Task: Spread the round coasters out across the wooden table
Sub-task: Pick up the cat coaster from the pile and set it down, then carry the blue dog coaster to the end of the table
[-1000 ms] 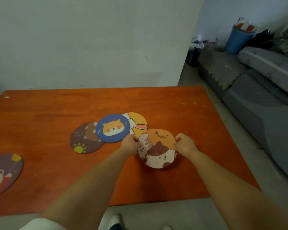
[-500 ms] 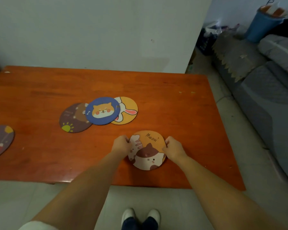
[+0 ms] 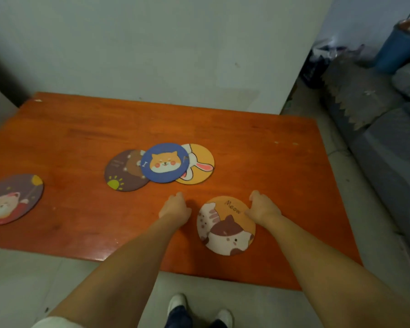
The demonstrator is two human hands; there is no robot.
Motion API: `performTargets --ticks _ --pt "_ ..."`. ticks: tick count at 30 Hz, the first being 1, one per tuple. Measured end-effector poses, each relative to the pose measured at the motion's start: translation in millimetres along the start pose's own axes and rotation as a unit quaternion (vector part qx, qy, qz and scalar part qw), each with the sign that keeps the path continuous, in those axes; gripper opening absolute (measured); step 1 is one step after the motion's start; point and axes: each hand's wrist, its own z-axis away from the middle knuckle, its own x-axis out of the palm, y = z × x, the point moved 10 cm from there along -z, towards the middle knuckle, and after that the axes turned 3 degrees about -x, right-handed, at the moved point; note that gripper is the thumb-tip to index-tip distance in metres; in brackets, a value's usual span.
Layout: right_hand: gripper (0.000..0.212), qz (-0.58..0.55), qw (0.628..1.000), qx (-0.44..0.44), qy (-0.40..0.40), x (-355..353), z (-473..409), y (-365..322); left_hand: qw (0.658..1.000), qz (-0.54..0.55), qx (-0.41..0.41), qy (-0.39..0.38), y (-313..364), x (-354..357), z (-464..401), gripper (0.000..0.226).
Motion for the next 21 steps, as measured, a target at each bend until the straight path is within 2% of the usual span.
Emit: performTargets --ticks 1,3,8,11,17,21 --pt "0.032 -0.009 0.999 -0.010 0.033 0.2 -22.4 6.5 1.000 0.007 -0.006 0.005 -7.5 -10.0 -5.0 0.031" --pt "0.041 -0.012 0.998 -0.018 0.052 1.7 -50.8 -3.9 1.000 0.018 -0.014 0.014 -22.4 -30.7 -17.6 0.031" --pt "0.033 -0.043 0.993 -0.043 0.100 1.3 -101.3 -62.3 0.998 0.044 0.001 0.042 -46.4 -86.7 -56.7 0.038" --pt "0.031 -0.067 0.993 -0.043 0.090 9.0 -132.0 -95.6 0.993 0.098 0.016 0.070 -54.5 -118.0 -82.5 0.044" --pt "0.035 -0.093 0.990 -0.038 0.100 21.2 -178.6 -141.6 0.988 0.133 -0.006 0.072 -71.2 -140.0 -127.0 0.030" --pt "0.037 -0.109 0.986 0.012 0.124 24.2 -198.5 -143.1 0.988 0.147 -0.003 0.055 -68.6 -138.4 -146.0 0.027"
